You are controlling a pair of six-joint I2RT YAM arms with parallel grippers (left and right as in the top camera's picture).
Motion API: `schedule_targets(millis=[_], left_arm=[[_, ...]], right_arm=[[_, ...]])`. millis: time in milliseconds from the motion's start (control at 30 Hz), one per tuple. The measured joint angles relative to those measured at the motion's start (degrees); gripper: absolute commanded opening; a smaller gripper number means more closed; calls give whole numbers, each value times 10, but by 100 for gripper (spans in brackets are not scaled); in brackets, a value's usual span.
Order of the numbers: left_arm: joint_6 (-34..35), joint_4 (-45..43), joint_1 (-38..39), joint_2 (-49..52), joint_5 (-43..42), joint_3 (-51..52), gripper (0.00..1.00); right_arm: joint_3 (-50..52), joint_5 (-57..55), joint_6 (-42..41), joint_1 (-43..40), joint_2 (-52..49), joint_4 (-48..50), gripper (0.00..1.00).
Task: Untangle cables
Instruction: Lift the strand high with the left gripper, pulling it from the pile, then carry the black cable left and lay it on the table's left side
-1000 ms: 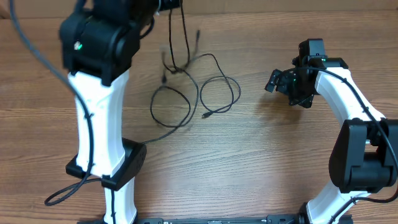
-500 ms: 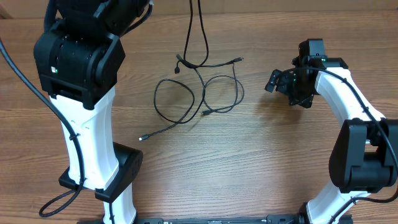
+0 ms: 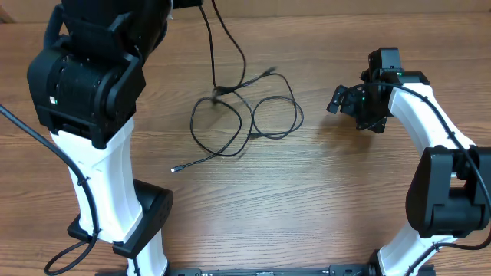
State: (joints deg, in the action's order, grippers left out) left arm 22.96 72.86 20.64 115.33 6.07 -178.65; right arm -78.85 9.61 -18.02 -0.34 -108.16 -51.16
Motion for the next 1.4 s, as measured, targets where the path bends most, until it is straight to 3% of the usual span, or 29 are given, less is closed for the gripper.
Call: schedule_targets(millis=[167, 300, 500, 967, 1133, 1400], left_arm=[[0, -42, 0, -19, -54, 0, 4], [11, -45, 4, -58, 11, -4, 4], [-7, -53, 35, -85, -63, -7, 4], [9, -41, 37, -84, 5, -7, 4], [-11, -34, 37, -84, 62, -7, 4], [-23, 40, 37, -61, 245, -5, 4]], right_arm=[[0, 0, 0, 0, 0, 0, 100], [0, 0, 0, 0, 0, 0, 100], [0, 0, 0, 0, 0, 0, 100], [1, 7, -2, 0, 0, 41, 100], [1, 52, -4, 0, 0, 29, 100], [1, 65, -4, 0, 0, 30, 100]])
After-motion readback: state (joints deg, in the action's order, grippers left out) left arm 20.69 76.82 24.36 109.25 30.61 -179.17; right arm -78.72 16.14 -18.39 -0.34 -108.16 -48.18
